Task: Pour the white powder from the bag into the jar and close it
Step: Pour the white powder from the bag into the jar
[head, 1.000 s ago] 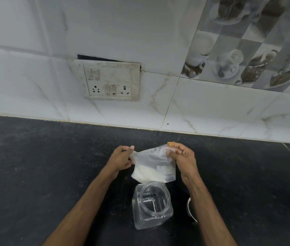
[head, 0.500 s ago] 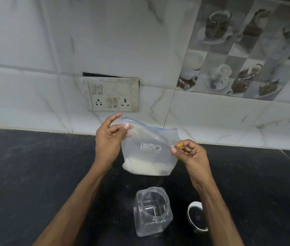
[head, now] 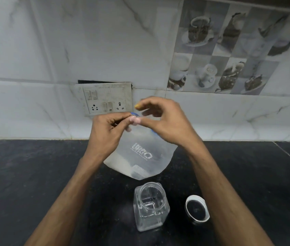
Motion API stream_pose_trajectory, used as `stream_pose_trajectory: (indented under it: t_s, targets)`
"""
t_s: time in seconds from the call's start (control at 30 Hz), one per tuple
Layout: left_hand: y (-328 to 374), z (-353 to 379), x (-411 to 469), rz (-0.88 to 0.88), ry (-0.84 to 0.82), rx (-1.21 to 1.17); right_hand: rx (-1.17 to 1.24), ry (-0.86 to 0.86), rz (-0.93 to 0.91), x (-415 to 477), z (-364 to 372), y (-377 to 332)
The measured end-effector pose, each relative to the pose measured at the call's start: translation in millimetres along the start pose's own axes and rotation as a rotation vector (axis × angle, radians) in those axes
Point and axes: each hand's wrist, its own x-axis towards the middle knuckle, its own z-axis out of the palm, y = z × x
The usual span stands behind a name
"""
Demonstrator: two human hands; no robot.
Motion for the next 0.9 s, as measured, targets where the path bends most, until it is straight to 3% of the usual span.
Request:
stream_pose_trajectory:
  t_s: [0.1, 0.5, 0.9]
  targets:
    - [3.5, -1.7, 0.0, 0.060, 0.023, 0.083, -0.018, -0.080, 0.012, 16.1, 6.8, -8.4]
    - [13.1, -9.6, -6.1, 0.048, 0.172, 0.043, 0.008, -0.102, 0.120, -10.5, -26.9, 17.9]
    - [11.5, -19.3, -14.6, 0.040, 0.193, 0.035, 0.192, 0.085, 0.195, -39.6, -47.3, 55.5]
